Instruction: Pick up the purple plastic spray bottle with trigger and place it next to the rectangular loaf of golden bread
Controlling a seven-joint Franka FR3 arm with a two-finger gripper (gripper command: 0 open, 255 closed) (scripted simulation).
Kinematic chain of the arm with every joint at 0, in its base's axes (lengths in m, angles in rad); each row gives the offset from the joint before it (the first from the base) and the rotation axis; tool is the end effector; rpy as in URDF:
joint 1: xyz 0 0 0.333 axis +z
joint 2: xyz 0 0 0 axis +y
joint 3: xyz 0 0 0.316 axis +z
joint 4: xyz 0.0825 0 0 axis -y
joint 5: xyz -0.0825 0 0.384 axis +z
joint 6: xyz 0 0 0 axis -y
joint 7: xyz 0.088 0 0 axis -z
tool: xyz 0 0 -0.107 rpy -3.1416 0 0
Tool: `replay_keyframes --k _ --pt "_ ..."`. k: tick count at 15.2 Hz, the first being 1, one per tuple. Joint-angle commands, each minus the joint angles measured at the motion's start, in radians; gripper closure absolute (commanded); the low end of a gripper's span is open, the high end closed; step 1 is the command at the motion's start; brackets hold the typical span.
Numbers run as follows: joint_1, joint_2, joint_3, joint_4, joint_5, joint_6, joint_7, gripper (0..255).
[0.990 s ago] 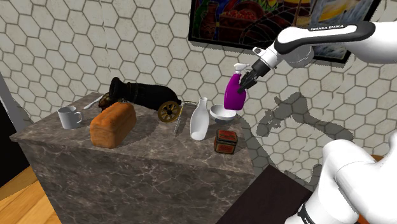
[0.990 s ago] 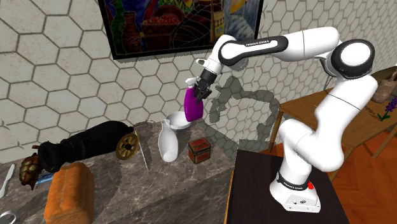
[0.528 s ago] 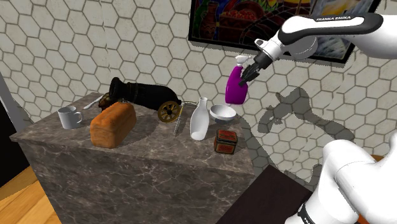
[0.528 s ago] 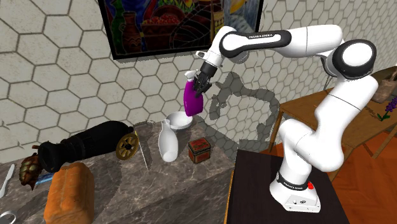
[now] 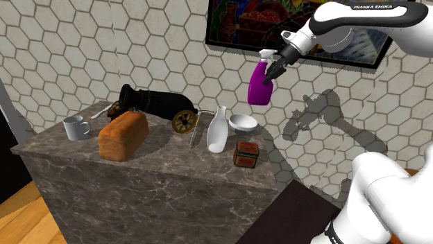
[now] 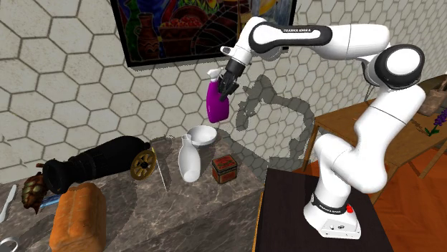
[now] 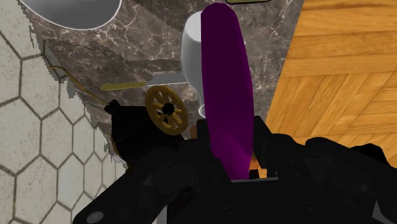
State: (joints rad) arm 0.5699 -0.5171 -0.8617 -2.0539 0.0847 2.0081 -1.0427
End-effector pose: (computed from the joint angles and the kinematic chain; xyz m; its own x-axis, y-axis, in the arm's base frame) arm 0.4414 -0.2036 0.5969 0.6307 0.5718 0.5246 0.6703 -0.7421 0.0030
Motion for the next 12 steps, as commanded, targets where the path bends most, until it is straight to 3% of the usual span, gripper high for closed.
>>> replay_keyframes --k 1,6,12 --pt "0.000 0.000 0.006 0.025 -0.001 -0.024 0.009 255" --pt "0.069 0.089 0.009 0.071 0.052 0.016 0.046 255" --pt "0.174 0.254 -0.017 0.165 0.162 0.061 0.073 255"
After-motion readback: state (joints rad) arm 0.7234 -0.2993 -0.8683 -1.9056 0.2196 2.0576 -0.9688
